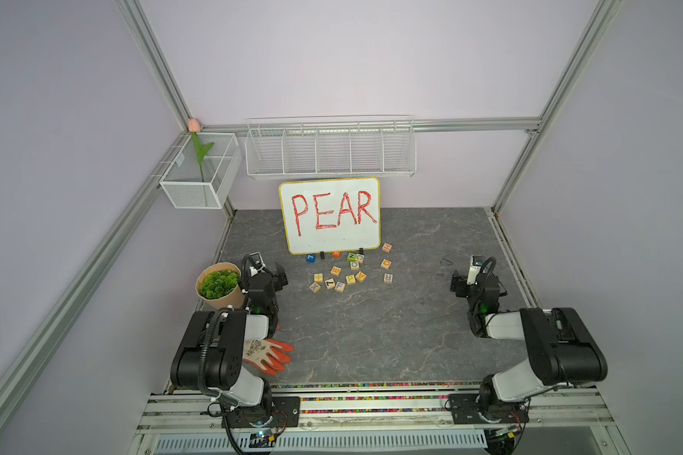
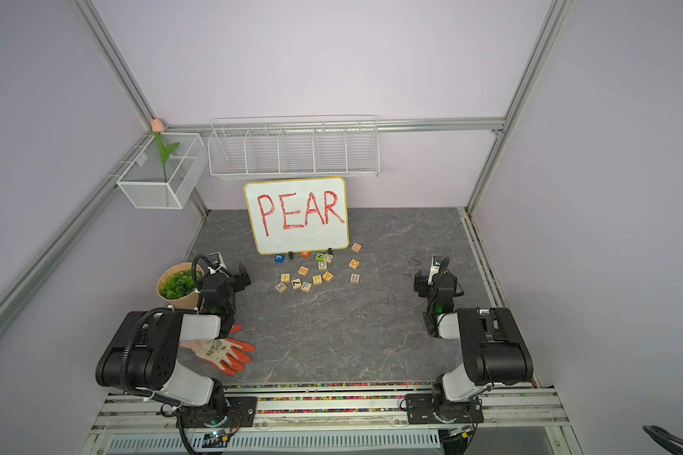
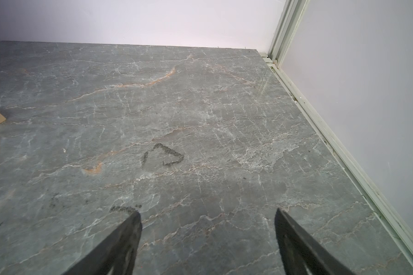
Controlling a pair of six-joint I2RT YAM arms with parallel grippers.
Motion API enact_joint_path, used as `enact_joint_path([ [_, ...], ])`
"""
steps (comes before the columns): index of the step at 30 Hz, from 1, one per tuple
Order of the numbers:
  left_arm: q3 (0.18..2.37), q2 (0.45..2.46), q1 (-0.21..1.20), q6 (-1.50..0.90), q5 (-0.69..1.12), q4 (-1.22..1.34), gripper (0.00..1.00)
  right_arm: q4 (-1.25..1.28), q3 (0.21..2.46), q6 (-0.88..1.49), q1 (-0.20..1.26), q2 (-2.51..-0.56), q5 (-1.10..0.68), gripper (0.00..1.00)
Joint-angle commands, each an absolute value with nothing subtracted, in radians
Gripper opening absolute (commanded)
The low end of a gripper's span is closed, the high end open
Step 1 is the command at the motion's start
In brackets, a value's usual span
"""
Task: Spell the uppercase word “pear” with letter blocks
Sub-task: Pick up the letter block from the center of the board.
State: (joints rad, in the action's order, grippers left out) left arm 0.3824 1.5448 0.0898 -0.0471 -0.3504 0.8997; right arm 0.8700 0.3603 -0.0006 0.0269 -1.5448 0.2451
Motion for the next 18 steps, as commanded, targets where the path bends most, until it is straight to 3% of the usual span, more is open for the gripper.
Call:
enact_joint_path([
  [1,0.391,1.552,0.084,-0.035,-0.347,0.910,0.99,0.905,0.370,-0.015,0.028,-1.536,0.241,0.89],
  [18,0.392,1.553,0.084,-0.035,-0.347,0.911,0.99,0.856,0.383,-0.028,0.045,-1.494,0.268,0.89],
])
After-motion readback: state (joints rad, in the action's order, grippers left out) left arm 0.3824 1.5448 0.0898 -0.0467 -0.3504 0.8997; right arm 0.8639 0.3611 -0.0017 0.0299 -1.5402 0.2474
